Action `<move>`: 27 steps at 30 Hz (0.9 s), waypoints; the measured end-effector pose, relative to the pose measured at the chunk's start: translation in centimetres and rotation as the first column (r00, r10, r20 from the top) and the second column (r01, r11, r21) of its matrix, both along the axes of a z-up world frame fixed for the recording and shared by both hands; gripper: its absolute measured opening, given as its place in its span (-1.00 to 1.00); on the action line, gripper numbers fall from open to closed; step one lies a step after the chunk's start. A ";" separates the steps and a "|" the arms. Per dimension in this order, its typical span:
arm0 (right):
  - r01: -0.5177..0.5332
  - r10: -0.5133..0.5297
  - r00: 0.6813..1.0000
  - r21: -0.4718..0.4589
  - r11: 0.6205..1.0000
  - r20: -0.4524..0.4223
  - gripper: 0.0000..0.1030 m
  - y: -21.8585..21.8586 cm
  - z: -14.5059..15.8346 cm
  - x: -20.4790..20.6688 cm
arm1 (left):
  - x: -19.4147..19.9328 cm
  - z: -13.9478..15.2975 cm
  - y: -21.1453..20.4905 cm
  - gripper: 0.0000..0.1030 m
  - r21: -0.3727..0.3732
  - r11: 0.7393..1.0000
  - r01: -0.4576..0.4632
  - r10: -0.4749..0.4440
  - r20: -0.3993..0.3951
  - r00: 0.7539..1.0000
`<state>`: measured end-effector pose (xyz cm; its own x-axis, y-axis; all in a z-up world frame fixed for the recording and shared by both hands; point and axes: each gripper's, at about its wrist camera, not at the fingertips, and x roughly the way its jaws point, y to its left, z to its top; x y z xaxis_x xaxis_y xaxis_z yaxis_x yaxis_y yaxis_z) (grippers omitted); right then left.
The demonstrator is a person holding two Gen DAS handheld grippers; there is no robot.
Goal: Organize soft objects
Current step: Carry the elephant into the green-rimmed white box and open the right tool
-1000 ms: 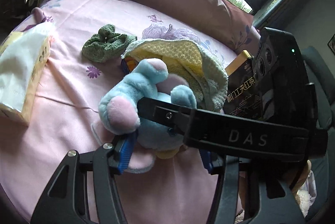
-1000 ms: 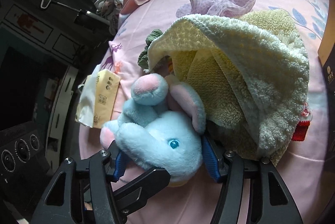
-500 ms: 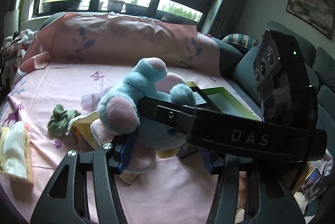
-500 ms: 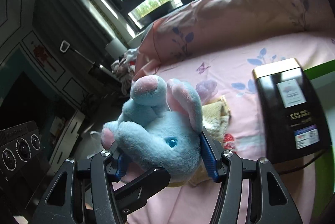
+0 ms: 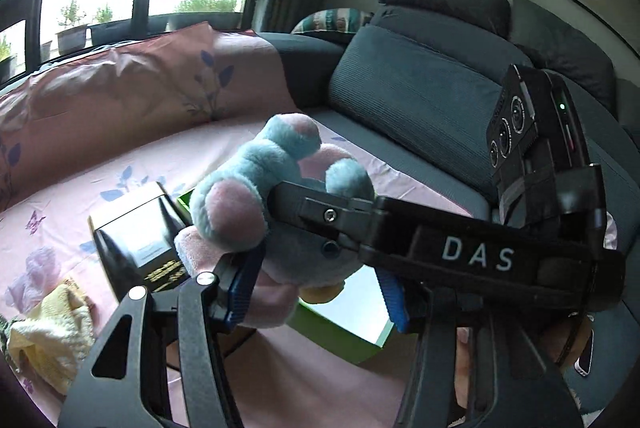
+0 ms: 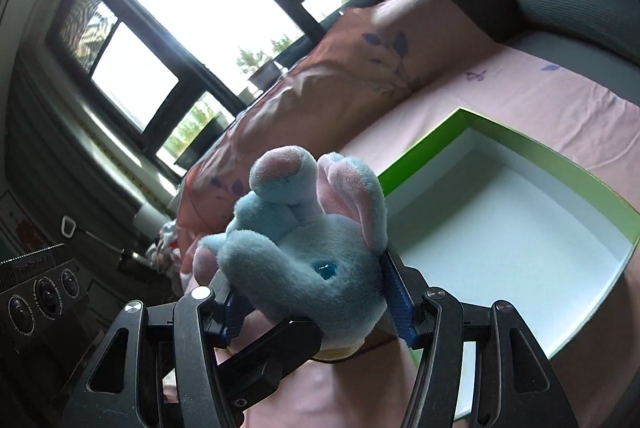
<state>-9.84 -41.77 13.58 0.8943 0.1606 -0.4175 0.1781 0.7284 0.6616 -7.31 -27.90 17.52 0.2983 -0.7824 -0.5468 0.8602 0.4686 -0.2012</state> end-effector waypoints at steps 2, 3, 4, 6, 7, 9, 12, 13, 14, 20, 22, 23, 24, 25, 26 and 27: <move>0.042 -0.042 0.999 0.035 0.998 -0.006 0.18 -1.5 -1.0 -0.6 | 0.0 -0.5 -1.7 0.01 0.017 0.999 0.032 -0.032 -0.004 0.999; 0.061 -0.061 0.998 0.054 0.997 -0.010 0.18 -2.3 -1.5 -0.8 | -0.1 -0.7 -2.5 0.01 0.025 0.999 0.045 -0.045 -0.007 0.999; 0.079 -0.078 0.997 0.071 0.994 -0.017 0.18 -2.9 -2.0 -1.2 | -0.1 -1.0 -3.3 0.01 0.035 0.998 0.058 -0.057 -0.014 0.998; 0.109 -0.105 0.994 0.104 0.989 -0.037 0.18 -4.1 -3.1 -1.8 | 0.1 -1.6 -4.5 0.02 0.054 0.995 0.079 -0.077 -0.029 0.997; 0.122 -0.117 0.992 0.119 0.985 -0.047 0.18 -4.7 -3.7 -2.0 | 0.3 -1.9 -5.2 0.02 0.063 0.994 0.086 -0.084 -0.037 0.996; 0.151 -0.141 0.987 0.145 0.978 -0.075 0.18 -5.5 -4.6 -2.2 | 0.4 -2.5 -6.3 0.01 0.077 0.992 0.098 -0.094 -0.054 0.994; 0.186 -0.168 0.979 0.163 0.969 -0.117 0.18 -6.2 -5.5 -2.5 | 0.3 -3.2 -6.8 0.01 0.092 0.990 0.103 -0.097 -0.074 0.993; 0.196 -0.176 0.976 0.164 0.967 -0.127 0.19 -6.4 -5.7 -2.5 | 0.3 -3.2 -6.8 0.03 0.094 0.990 0.101 -0.094 -0.081 0.992; 0.206 -0.185 0.973 0.162 0.965 -0.135 0.21 -6.5 -5.7 -2.6 | 0.3 -3.3 -6.7 0.04 0.093 0.991 0.101 -0.093 -0.086 0.992; 0.256 -0.242 0.961 0.101 0.962 -0.133 0.44 -6.1 -4.7 -3.3 | -0.1 -2.5 -4.7 0.37 0.071 0.996 0.058 -0.054 -0.057 0.997; 0.257 -0.246 0.962 0.090 0.962 -0.119 0.53 -5.9 -4.2 -3.4 | 0.2 -1.8 -3.5 0.47 0.059 0.997 0.040 -0.036 -0.069 0.997; 0.264 -0.255 0.960 0.075 0.962 -0.116 0.53 -5.7 -3.9 -3.5 | 0.4 -1.5 -2.8 0.51 0.050 0.999 0.021 -0.018 -0.067 0.998; 0.273 -0.266 0.957 0.055 0.960 -0.116 0.54 -5.5 -3.5 -3.6 | 0.6 -1.1 -2.0 0.53 0.042 0.999 0.000 0.002 -0.062 0.998; 0.280 -0.274 0.954 0.036 0.959 -0.117 0.54 -5.2 -3.1 -3.7 | 0.7 -0.7 -1.0 0.57 0.036 0.999 -0.021 0.023 -0.057 0.998; 0.282 -0.278 0.954 0.020 0.959 -0.115 0.54 -4.9 -2.7 -3.7 | 0.9 -0.3 0.0 0.61 0.032 0.998 -0.046 0.047 -0.053 0.997; 0.279 -0.277 0.955 0.007 0.960 -0.108 0.54 -4.6 -2.3 -3.7 | 1.1 0.1 1.2 0.62 0.024 0.997 -0.070 0.071 -0.050 0.996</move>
<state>-13.59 -46.37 11.28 0.8563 -0.0781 -0.5106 0.4407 0.6260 0.6433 -6.24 -26.73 17.63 0.3236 -0.7479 -0.5796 0.8136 0.5327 -0.2330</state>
